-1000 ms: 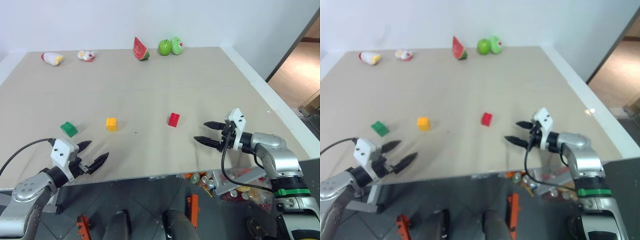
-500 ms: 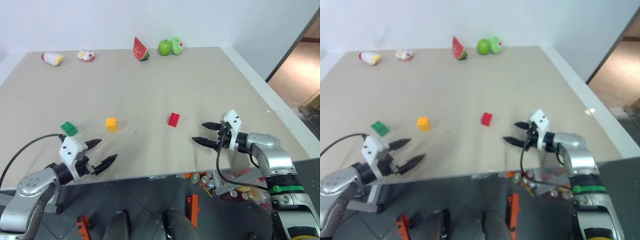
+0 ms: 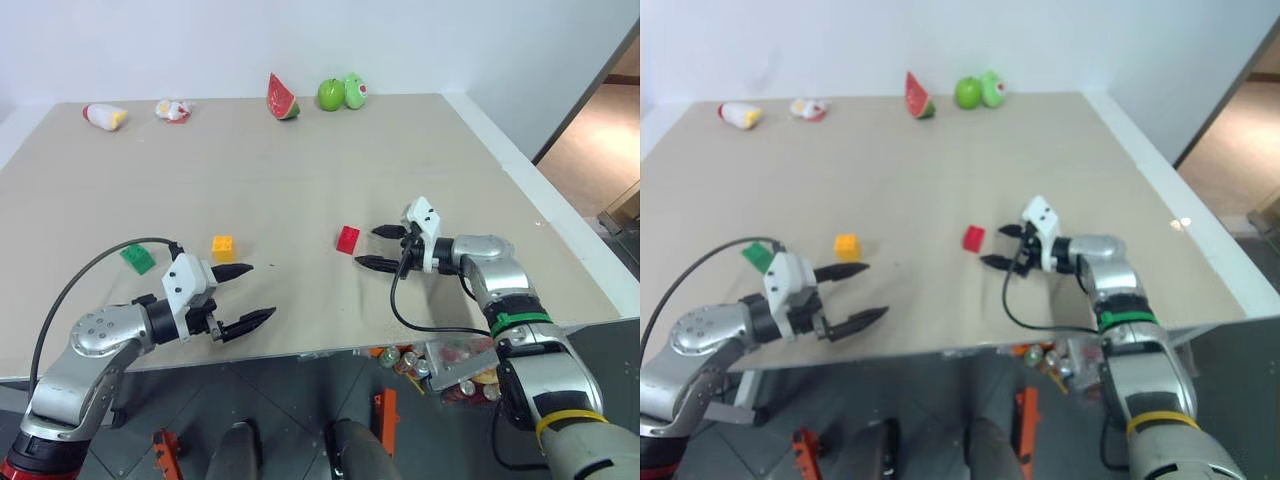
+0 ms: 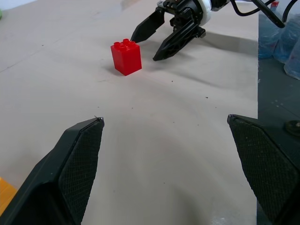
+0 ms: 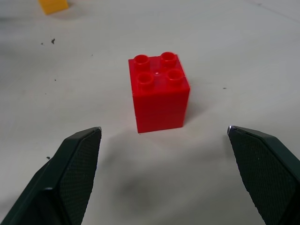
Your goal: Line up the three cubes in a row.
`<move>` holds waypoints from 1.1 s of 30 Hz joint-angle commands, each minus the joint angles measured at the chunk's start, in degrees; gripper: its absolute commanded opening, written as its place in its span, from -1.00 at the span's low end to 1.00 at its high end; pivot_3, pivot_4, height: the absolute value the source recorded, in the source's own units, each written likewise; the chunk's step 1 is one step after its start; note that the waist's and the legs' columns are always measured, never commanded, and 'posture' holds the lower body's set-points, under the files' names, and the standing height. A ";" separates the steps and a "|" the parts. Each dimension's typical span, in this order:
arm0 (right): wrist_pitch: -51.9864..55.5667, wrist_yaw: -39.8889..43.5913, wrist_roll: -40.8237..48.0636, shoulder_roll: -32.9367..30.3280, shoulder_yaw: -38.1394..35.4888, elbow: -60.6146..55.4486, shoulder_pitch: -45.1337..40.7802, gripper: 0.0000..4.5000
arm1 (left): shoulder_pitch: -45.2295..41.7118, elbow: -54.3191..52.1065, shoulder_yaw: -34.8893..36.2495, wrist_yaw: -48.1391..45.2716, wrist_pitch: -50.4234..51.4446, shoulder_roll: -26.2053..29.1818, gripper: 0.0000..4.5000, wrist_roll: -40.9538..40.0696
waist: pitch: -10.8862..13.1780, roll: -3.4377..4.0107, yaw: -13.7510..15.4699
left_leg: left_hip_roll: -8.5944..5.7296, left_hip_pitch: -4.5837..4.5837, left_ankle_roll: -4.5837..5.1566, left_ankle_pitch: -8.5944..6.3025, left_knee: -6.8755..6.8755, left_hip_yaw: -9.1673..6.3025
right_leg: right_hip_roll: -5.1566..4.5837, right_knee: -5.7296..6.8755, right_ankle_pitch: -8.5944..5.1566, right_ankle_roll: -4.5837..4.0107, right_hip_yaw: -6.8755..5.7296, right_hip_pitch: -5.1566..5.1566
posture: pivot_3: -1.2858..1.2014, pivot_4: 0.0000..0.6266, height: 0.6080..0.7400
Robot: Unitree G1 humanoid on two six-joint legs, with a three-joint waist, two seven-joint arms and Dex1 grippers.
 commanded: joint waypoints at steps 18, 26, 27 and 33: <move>-7.25 3.47 -1.94 4.56 -2.86 11.51 -7.26 -0.43 | 2.10 -1.22 1.04 3.79 -1.38 -1.84 0.95 0.59 | 0.00 0.01 0.00 | 0.00 0.03 0.02 0.02 0.03 0.00 | 0.00 0.09 0.05 -0.01 0.01 0.02 | 0.03 -0.52 1.00; -6.18 9.26 -2.22 2.70 -1.91 7.29 -4.76 -0.46 | 4.71 -0.04 3.68 2.76 -0.85 -0.39 0.95 -0.23 | 0.00 0.01 0.00 | 0.00 0.05 0.02 0.02 0.03 0.00 | 0.00 0.12 0.05 -0.02 0.01 0.01 | 0.03 -0.52 1.00; -5.74 11.66 -1.81 1.89 -1.74 5.54 -3.99 -0.46 | 5.34 0.30 4.21 2.58 -0.94 -0.11 0.95 -0.11 | 0.00 0.02 0.00 | 0.00 0.05 0.02 0.02 0.03 0.00 | 0.00 0.13 0.04 -0.02 0.01 0.01 | 0.03 -0.52 1.00; -1.88 23.14 0.24 -3.37 -0.19 -9.04 3.42 -0.46 | 8.89 2.05 8.39 4.15 -0.63 -0.76 0.95 -1.40 | 0.00 0.03 0.20 | 0.00 0.03 0.02 0.01 0.03 0.00 | -0.02 0.12 -0.02 0.00 0.01 0.02 | 0.03 -0.52 1.00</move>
